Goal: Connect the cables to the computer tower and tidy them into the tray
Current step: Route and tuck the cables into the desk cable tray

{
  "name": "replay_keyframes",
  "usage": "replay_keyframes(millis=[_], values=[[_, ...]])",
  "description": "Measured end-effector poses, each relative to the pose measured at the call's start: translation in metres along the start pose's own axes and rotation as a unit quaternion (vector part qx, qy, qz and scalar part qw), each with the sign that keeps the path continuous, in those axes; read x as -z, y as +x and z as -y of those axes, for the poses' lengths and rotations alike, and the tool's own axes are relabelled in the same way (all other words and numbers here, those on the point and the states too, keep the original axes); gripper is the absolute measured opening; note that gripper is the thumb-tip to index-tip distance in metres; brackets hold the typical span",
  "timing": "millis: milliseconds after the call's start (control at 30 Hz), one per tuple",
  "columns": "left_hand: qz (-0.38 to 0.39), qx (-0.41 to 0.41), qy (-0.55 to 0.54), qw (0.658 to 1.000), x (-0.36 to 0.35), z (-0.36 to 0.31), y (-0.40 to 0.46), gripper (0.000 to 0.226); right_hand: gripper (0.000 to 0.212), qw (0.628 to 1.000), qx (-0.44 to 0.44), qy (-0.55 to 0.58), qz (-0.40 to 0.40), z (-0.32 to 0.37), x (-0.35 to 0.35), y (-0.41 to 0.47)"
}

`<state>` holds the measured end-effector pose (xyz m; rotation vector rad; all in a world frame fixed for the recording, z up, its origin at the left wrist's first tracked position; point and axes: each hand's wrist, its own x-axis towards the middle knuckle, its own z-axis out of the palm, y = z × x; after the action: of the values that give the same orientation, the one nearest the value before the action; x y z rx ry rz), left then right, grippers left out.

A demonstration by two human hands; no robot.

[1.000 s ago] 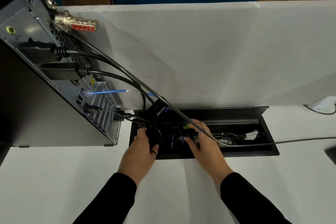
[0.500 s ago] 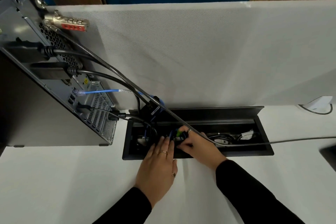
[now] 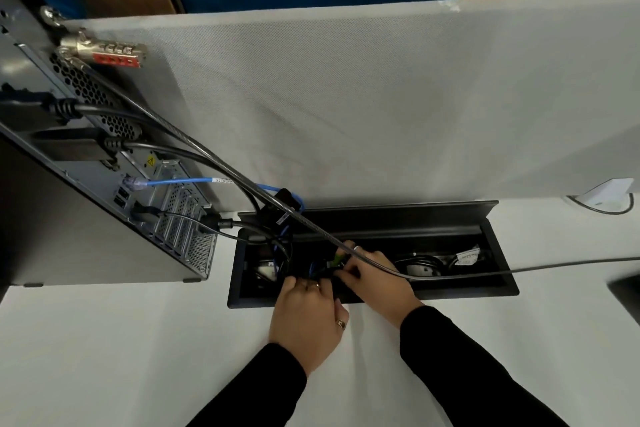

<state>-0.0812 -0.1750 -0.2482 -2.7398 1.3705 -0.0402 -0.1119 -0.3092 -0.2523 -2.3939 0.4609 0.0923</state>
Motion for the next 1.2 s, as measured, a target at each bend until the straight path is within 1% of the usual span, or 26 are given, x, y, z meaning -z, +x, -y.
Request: replay_keyframes(millis=[67, 133, 233, 300, 367, 500, 600, 767, 833, 933, 1000, 1067, 1133, 1167, 1200], values=[[0.005, -0.011, -0.013, 1.000, 0.002, 0.004, 0.001, 0.036, 0.012, 0.999, -0.001, -0.006, -0.042, -0.005, 0.000, -0.007], [0.009, -0.017, -0.030, 0.999, 0.003, 0.009, 0.001, 0.036, 0.018, 0.998, 0.023, -0.013, -0.049, -0.007, 0.004, -0.010], [0.000, -0.025, -0.056, 0.998, 0.002, 0.016, 0.001, 0.037, 0.036, 0.998, 0.057, 0.008, 0.013, -0.004, 0.011, -0.011], [0.000, -0.019, -0.072, 0.997, 0.001, 0.019, 0.003, 0.038, 0.040, 0.996, 0.065, -0.012, 0.058, -0.002, 0.013, -0.009], [0.014, -0.008, -0.074, 0.997, 0.000, 0.020, 0.005, 0.039, 0.038, 0.994, 0.068, -0.026, 0.082, -0.002, 0.010, -0.002], [0.040, 0.017, -0.062, 0.997, 0.000, 0.011, 0.004, 0.046, 0.034, 0.992, 0.030, -0.017, 0.121, -0.001, 0.008, 0.012], [0.025, 0.025, -0.075, 0.997, -0.002, 0.011, 0.001, 0.045, 0.028, 0.988, 0.029, -0.023, 0.151, -0.001, 0.008, 0.015], [-0.008, 0.010, -0.072, 0.997, -0.001, 0.014, 0.001, 0.038, 0.019, 0.986, 0.027, -0.004, 0.163, -0.009, 0.016, 0.010], [-0.008, 0.011, -0.071, 0.997, -0.001, 0.013, 0.001, 0.038, 0.016, 0.985, 0.042, 0.001, 0.166, -0.011, 0.015, 0.006], [0.000, 0.015, -0.066, 0.998, -0.005, 0.009, 0.001, 0.040, 0.017, 0.984, 0.041, -0.005, 0.173, -0.015, 0.012, 0.005], [0.013, 0.022, -0.066, 0.998, -0.005, 0.007, 0.001, 0.044, 0.015, 0.988, 0.046, 0.023, 0.146, -0.017, 0.012, 0.002], [0.027, 0.031, -0.063, 0.997, -0.006, 0.006, 0.001, 0.047, 0.013, 0.996, 0.057, 0.043, 0.059, -0.021, 0.011, -0.004], [0.027, 0.034, -0.060, 0.997, -0.008, 0.005, 0.001, 0.048, 0.016, 0.997, 0.050, 0.044, -0.033, -0.022, 0.010, -0.015], [0.024, 0.035, -0.059, 0.997, -0.008, 0.005, 0.001, 0.048, 0.019, 0.996, 0.057, 0.030, -0.067, -0.021, 0.009, -0.021], [0.022, 0.038, -0.057, 0.997, -0.009, 0.004, 0.001, 0.048, 0.021, 0.993, 0.072, -0.009, -0.095, -0.021, 0.007, -0.026]])
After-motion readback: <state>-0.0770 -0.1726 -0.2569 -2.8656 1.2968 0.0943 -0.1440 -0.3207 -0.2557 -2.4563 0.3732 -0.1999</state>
